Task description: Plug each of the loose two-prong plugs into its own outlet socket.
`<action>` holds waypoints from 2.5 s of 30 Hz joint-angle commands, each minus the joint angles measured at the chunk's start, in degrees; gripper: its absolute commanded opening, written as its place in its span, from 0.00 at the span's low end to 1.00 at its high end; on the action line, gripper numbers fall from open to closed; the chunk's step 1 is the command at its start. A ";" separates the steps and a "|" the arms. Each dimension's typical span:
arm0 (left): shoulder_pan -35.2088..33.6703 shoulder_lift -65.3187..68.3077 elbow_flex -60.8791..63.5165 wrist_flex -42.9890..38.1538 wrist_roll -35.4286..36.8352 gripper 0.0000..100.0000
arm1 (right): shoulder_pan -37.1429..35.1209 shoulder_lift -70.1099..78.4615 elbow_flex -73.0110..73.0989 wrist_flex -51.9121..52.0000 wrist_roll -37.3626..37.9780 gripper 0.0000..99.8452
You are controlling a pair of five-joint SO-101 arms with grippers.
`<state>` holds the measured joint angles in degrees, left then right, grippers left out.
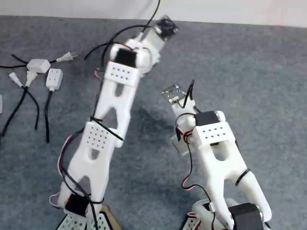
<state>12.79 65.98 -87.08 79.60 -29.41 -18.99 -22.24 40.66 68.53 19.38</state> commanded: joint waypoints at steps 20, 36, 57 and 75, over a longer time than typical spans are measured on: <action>-1.36 -6.02 -5.41 21.19 11.43 0.42 | -0.22 -1.19 -0.31 -0.57 0.79 0.23; -39.60 -10.68 -2.07 21.54 6.33 0.42 | -0.57 13.05 -7.52 0.22 0.70 0.23; -43.03 -10.59 19.56 8.35 0.70 0.42 | -0.66 11.47 -8.04 0.75 0.79 0.23; -42.15 -10.51 26.24 -3.69 -4.31 0.42 | -1.36 11.38 -8.04 1.54 0.88 0.23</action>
<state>-30.73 59.12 -60.62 76.88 -33.01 -19.96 -9.05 35.21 69.67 19.74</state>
